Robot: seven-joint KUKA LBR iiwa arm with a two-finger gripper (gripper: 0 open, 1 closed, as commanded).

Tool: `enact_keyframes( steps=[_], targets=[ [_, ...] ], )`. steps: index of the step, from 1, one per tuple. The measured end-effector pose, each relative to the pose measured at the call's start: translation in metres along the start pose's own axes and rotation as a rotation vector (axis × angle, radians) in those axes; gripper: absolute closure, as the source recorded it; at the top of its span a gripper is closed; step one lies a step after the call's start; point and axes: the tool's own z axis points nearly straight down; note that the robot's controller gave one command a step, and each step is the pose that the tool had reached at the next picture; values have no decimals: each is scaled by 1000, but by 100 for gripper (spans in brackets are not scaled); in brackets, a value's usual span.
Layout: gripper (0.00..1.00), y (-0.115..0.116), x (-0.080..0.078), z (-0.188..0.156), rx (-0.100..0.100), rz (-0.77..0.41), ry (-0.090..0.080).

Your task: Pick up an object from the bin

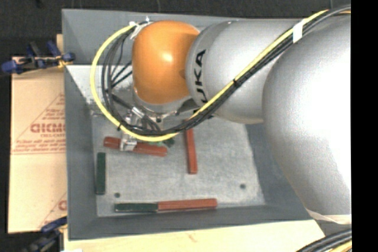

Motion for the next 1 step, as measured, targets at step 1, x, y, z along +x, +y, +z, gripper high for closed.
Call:
enact_keyframes(
  steps=[1],
  targets=[
    [100,0,0,0,0,0,0]
  ],
)
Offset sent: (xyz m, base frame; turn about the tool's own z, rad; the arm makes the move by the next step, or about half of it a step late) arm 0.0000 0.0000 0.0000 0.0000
